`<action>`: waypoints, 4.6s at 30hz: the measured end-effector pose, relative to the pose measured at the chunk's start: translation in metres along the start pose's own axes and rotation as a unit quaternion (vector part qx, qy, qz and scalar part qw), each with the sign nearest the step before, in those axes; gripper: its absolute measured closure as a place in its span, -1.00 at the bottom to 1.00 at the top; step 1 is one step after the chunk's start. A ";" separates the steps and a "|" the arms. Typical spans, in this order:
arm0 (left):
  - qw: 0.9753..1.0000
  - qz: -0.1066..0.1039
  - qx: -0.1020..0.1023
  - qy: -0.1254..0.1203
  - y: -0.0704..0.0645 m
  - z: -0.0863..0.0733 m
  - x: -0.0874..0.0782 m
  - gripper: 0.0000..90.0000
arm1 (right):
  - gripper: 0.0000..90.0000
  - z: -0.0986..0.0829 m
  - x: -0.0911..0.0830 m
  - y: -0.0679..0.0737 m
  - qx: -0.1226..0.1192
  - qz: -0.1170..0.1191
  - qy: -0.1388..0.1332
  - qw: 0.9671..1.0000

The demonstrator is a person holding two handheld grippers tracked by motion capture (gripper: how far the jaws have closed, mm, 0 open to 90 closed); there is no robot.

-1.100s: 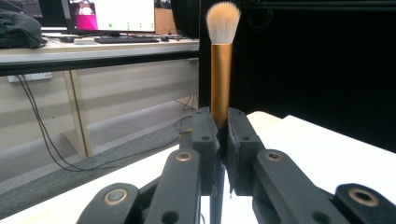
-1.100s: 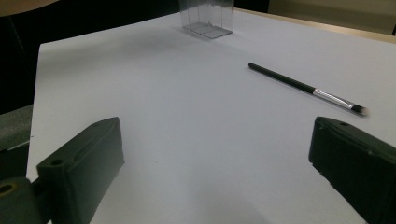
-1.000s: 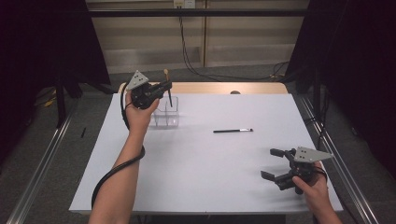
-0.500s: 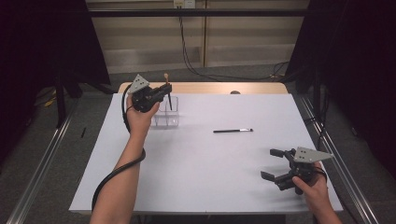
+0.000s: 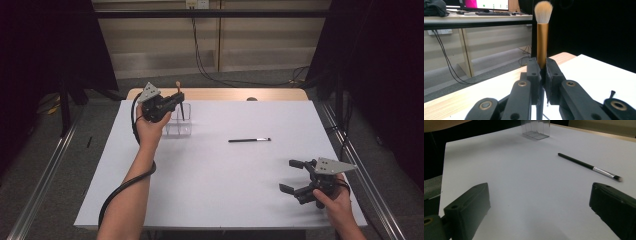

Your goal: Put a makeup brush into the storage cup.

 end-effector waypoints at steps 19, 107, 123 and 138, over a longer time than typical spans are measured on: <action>1.000 0.000 -0.019 0.005 0.002 -0.005 -0.003 0.79 | -0.94 0.000 0.000 0.001 0.001 0.001 0.003 1.000; 0.988 -0.147 -0.034 0.013 -0.056 -0.043 -0.127 -1.00 | -0.94 0.005 0.003 0.004 -0.017 -0.003 0.004 1.000; 0.990 -0.136 -0.025 0.019 -0.054 -0.049 -0.150 -1.00 | -0.95 0.007 0.001 0.004 -0.018 -0.009 -0.004 1.000; 0.992 -0.123 -0.015 0.026 -0.047 -0.054 -0.174 -1.00 | -0.95 0.007 0.000 0.003 -0.019 -0.011 -0.004 1.000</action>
Point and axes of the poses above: each handheld gripper's, and its own axes: x roughly forward along the jaws, z roughly out of its top, y roughly to its left, the point moved 4 cm from there along x, roughly forward along the jaws, and after that the axes turned 9 degrees about -y, right-handed, at the moved point
